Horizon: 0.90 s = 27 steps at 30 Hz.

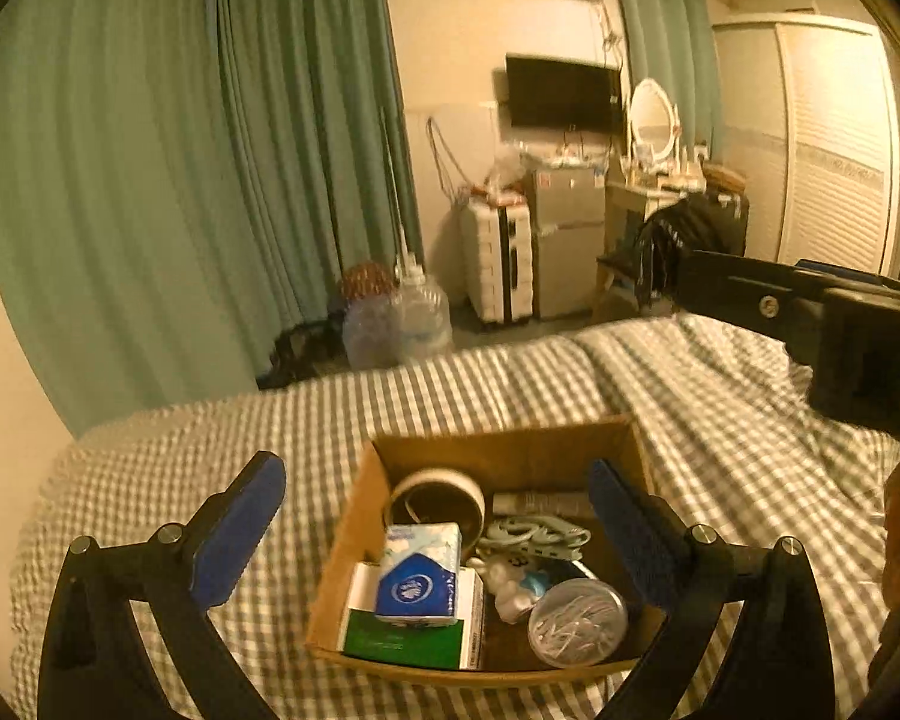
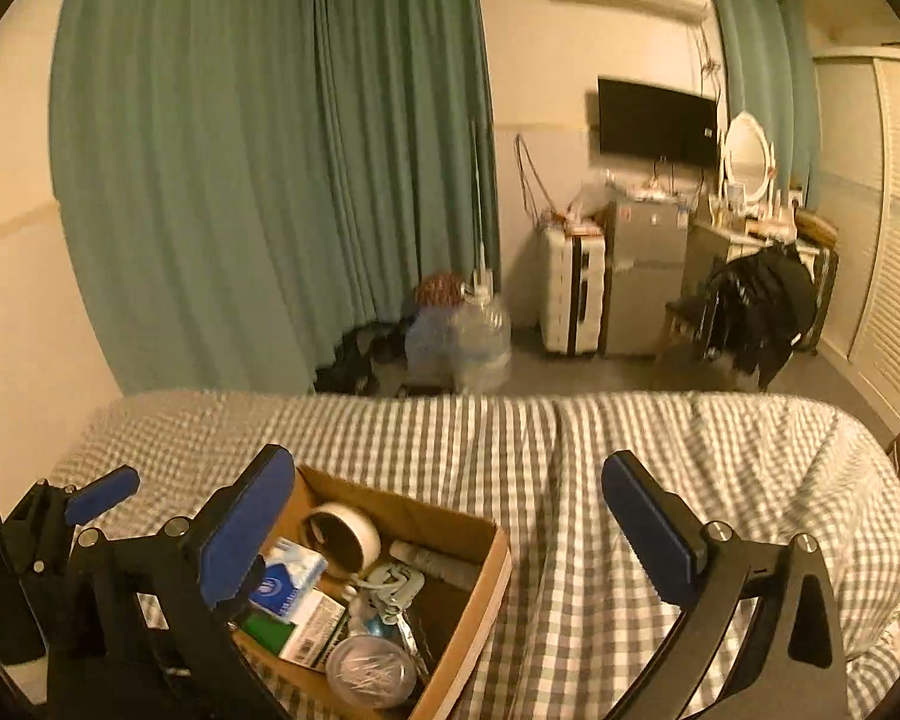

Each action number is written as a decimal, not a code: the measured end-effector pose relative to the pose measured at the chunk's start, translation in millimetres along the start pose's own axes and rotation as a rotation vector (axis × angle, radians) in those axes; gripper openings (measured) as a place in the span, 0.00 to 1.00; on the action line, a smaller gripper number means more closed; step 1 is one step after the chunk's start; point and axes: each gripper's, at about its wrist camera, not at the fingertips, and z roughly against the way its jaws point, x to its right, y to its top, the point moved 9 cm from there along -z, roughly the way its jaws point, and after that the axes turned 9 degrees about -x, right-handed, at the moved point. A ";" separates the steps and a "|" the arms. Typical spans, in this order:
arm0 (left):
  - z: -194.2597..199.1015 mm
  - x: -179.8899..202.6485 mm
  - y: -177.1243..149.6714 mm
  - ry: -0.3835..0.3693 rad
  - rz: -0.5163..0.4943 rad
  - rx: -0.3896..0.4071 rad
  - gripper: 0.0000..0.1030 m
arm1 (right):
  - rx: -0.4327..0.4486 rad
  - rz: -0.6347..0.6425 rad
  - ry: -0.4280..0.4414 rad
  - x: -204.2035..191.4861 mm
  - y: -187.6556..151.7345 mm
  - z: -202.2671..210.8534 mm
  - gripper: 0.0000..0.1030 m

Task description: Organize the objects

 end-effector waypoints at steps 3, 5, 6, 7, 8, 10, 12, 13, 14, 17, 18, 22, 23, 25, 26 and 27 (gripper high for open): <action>32.4 -3.1 6.6 0.011 -0.012 0.042 1.00 | 0.034 -0.003 -0.010 2.6 6.0 34.9 1.00; 50.0 -4.7 10.3 0.017 -0.002 0.062 1.00 | 0.056 -0.003 -0.008 3.6 4.4 59.1 1.00; 60.3 -7.1 10.8 0.015 0.007 0.070 1.00 | 0.067 -0.006 -0.006 3.6 2.7 69.0 1.00; 70.9 -5.7 11.7 0.016 0.020 0.079 1.00 | 0.077 -0.012 -0.004 3.6 -0.2 79.3 1.00; 80.7 -7.8 10.3 0.020 0.034 0.089 1.00 | 0.086 -0.017 0.000 2.6 -4.6 89.8 1.00; 103.7 -13.6 6.6 0.024 0.062 0.128 1.00 | 0.101 -0.013 0.003 -1.4 -13.3 104.5 1.00; 124.9 -15.6 0.5 0.018 0.071 0.166 1.00 | 0.124 -0.006 -0.003 -5.3 -27.1 118.2 1.00; 135.8 -16.7 -3.7 0.029 0.074 0.188 1.00 | 0.130 0.001 -0.008 -7.2 -33.9 122.1 1.00; 145.3 -16.5 -6.9 0.044 0.075 0.209 1.00 | 0.134 0.010 -0.018 -10.7 -42.5 124.9 1.00; 166.0 -21.1 -25.7 0.088 0.089 0.260 1.00 | 0.124 0.034 -0.012 -19.5 -67.0 125.3 1.00; 169.4 -23.7 -33.4 0.101 0.104 0.271 1.00 | 0.126 0.035 -0.004 -20.6 -75.3 126.4 1.00; 167.1 -35.7 -59.8 0.138 0.160 0.284 1.00 | 0.121 0.045 0.002 -29.6 -103.5 120.5 1.00; 161.9 -37.9 -64.2 0.142 0.168 0.272 1.00 | 0.111 0.050 0.011 -32.7 -108.5 116.7 1.00; 148.4 -41.2 -71.3 0.147 0.174 0.235 1.00 | 0.087 0.055 0.014 -36.5 -114.2 107.5 1.00; 144.2 -42.4 -74.2 0.153 0.173 0.222 1.00 | 0.075 0.057 0.013 -36.5 -115.2 102.6 1.00; 138.8 -43.5 -76.3 0.158 0.170 0.209 1.00 | 0.068 0.057 0.013 -36.1 -116.0 99.3 1.00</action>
